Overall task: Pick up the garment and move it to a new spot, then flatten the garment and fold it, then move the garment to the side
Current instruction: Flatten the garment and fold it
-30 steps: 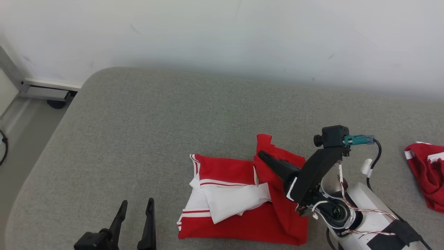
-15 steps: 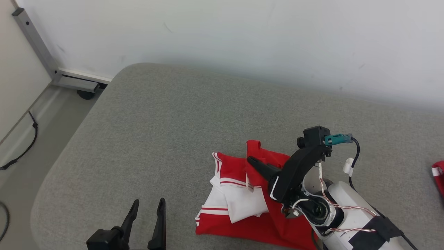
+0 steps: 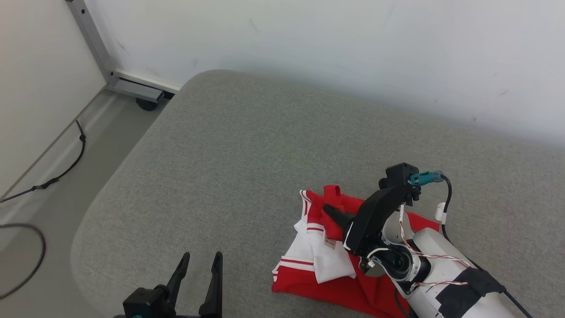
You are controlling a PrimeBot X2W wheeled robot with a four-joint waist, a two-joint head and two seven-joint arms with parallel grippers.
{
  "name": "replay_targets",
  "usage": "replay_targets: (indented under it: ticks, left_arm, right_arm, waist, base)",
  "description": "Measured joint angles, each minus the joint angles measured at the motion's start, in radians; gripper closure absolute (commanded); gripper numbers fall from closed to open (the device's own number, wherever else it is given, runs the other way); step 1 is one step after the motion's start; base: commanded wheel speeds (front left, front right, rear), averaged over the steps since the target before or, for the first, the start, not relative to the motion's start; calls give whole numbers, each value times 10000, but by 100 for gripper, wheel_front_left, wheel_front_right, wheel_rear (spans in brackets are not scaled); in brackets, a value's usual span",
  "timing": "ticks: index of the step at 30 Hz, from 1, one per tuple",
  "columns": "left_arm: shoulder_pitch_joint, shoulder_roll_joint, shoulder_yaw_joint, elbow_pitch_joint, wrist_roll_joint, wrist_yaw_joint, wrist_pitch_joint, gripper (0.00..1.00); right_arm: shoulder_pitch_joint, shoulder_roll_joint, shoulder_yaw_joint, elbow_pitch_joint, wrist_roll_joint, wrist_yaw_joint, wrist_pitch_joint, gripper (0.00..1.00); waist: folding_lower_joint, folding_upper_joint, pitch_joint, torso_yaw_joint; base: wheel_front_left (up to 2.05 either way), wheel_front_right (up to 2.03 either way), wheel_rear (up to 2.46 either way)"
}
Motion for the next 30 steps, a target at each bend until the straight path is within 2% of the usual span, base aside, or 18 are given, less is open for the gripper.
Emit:
replay_targets:
  ticks: [4, 5, 7, 8, 9, 14, 17, 24, 30]
  left_arm:
    - [2, -4, 19, 69, -21, 2, -4, 0]
    - [2, -2, 42, 82, -29, 2, -6, 0]
    - [3, -2, 69, 127, -31, 2, -15, 0]
    - [8, -2, 102, 178, -38, 2, -38, 0]
    - [33, 0, 153, 188, -56, 4, -50, 0]
    - [84, 27, 330, 232, -90, 15, -123, 0]
    - [93, 42, 366, 209, -90, 17, -142, 0]
    - [370, 278, 573, 44, -88, 90, -213, 0]
    - [512, 303, 606, -128, -48, 94, -224, 0]
  right_arm:
    - [-127, 29, 58, 295, -13, -6, -2, 100]
    - [-150, 38, 92, 370, -13, -6, -2, 96]
    - [-242, 86, 138, 543, -13, -23, -8, 50]
    - [-341, 107, 150, 619, -13, -36, -35, 7]
    - [-385, 121, 171, 675, -13, -36, -69, 0]
    - [-533, 130, 111, 725, 19, -27, -272, 0]
    - [-523, 104, -63, 456, 15, 119, -491, 0]
    - [-324, -1149, 12, -146, -848, 407, -1145, 0]
    - [496, -1770, 205, -594, -1333, 462, -1519, 0]
  waist:
    - [0, 0, 11, 184]
    - [0, 0, 10, 228]
    - [0, 1, -6, 273]
    - [0, 1, -29, 275]
    - [0, 1, -41, 259]
    - [0, 1, -119, 66]
    - [0, 1, -168, -90]
    - [0, 1, -305, -570]
    - [0, 1, -404, -1016]
  base:
    - [0, 0, 0]
    - [0, 0, 0]
    - [0, 0, 0]
    - [0, 0, 0]
    - [0, 0, 0]
    - [0, 0, 0]
    - [0, 0, 0]
    - [0, 0, 0]
    - [0, 0, 0]
